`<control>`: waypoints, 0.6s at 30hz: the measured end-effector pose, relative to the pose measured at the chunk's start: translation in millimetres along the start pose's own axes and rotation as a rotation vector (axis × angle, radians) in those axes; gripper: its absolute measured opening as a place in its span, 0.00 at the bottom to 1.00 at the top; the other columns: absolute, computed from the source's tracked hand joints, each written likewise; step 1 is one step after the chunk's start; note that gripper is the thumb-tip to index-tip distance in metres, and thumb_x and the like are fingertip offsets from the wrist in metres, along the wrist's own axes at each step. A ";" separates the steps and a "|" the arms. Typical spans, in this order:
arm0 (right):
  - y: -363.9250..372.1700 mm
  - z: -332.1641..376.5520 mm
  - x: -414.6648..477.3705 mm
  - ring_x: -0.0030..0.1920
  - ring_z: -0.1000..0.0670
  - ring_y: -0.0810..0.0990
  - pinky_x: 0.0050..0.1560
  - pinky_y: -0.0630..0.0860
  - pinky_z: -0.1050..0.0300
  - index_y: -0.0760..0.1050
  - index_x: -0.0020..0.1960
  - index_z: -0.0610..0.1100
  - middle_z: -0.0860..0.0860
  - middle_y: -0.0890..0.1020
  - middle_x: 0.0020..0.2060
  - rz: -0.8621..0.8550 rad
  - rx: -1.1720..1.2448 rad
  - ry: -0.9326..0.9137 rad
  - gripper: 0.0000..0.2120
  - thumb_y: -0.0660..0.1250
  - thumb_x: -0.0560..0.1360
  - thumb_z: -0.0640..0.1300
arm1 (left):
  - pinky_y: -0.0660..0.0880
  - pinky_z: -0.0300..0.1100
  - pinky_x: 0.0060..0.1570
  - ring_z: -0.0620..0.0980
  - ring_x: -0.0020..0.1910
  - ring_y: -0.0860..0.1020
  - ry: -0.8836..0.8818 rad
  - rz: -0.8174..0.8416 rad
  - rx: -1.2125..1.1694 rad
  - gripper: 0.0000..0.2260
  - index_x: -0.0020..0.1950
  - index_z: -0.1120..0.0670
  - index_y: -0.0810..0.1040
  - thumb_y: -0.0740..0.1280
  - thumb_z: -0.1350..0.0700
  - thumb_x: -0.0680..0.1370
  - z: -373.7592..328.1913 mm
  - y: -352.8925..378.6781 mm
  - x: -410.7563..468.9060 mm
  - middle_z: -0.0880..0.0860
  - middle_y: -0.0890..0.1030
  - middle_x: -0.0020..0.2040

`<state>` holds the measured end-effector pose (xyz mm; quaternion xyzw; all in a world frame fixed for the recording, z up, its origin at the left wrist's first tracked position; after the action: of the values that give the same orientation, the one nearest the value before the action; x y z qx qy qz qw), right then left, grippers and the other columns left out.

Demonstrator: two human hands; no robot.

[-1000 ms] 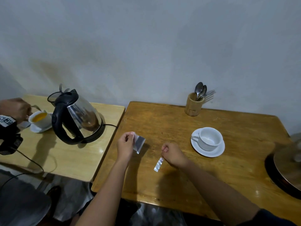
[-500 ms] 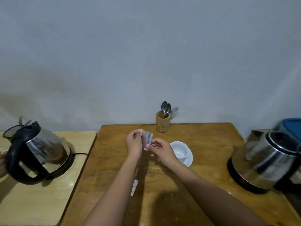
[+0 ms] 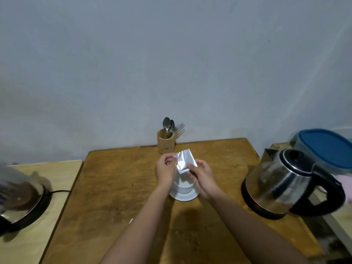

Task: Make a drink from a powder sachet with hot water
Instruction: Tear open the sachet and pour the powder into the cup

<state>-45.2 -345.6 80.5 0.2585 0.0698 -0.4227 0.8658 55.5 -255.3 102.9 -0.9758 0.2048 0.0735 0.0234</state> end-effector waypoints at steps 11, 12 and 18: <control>-37.6 17.5 37.0 0.24 0.62 0.76 0.27 0.72 0.70 0.74 0.44 0.41 0.49 0.78 0.33 0.102 -0.497 0.002 0.05 0.68 0.73 0.33 | 0.74 0.35 0.43 0.46 0.43 0.75 -0.047 0.382 0.281 0.17 0.61 0.59 0.71 0.66 0.69 0.73 11.0 34.3 26.9 0.50 0.77 0.43; -38.8 18.0 39.4 0.24 0.62 0.76 0.27 0.73 0.69 0.74 0.45 0.40 0.49 0.77 0.33 0.114 -0.570 -0.005 0.05 0.68 0.72 0.33 | 0.75 0.35 0.43 0.46 0.43 0.75 -0.024 0.417 0.331 0.19 0.62 0.60 0.71 0.66 0.70 0.72 10.7 38.0 28.7 0.50 0.76 0.44; -31.4 22.3 50.7 0.29 0.54 0.68 0.31 0.66 0.61 0.74 0.39 0.44 0.52 0.70 0.27 0.151 -1.015 -0.087 0.07 0.71 0.70 0.36 | 0.68 0.40 0.47 0.48 0.50 0.73 0.172 0.501 0.809 0.11 0.55 0.56 0.77 0.68 0.63 0.73 14.6 50.5 37.0 0.52 0.77 0.50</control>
<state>-39.4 -408.2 70.3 -0.2079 0.2110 -0.2822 0.9125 66.7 -315.0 82.0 -0.8114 0.4470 -0.0898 0.3656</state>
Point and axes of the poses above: each hand's wrist, its own x-axis towards the middle knuckle, its own y-axis out of the palm, z = x × y, the point moved 6 cm from there along x, towards the middle knuckle
